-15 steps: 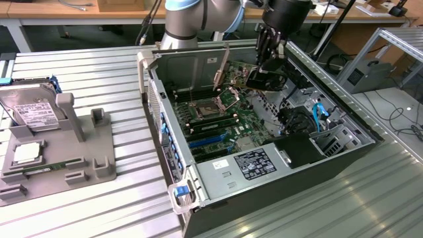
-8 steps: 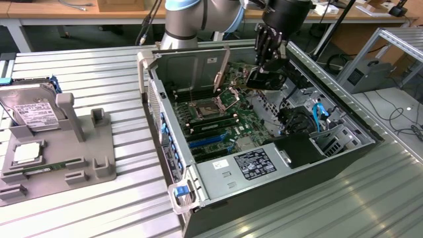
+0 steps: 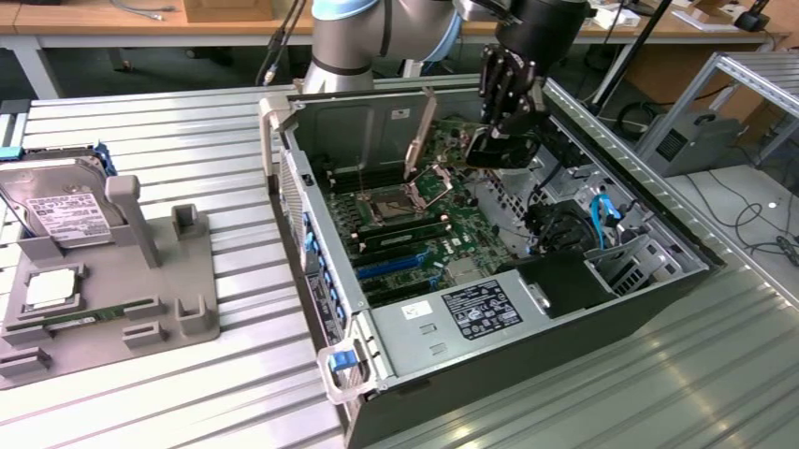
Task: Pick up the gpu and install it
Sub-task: 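Insert the gpu into the slot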
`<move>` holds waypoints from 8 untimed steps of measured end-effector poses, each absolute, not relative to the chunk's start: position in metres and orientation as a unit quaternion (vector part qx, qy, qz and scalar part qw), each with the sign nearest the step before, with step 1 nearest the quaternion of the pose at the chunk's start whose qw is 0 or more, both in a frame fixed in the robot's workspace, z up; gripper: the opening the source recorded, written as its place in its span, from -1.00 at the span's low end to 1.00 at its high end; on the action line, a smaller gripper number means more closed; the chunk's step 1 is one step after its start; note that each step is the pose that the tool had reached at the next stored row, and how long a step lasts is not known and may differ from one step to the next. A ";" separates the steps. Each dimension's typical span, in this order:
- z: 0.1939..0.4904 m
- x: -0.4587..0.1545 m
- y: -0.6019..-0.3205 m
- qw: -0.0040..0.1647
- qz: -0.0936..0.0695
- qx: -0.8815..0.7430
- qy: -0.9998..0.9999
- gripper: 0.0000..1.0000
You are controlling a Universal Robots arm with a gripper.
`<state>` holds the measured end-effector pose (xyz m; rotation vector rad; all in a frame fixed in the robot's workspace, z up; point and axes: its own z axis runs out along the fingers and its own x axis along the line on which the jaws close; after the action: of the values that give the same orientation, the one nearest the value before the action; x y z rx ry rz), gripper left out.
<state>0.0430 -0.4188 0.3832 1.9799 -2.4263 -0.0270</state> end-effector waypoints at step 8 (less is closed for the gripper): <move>0.383 0.043 -0.419 0.005 -0.008 0.661 -0.750 -0.47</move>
<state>0.0430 -0.4188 0.3831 2.0698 -2.3492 -0.0264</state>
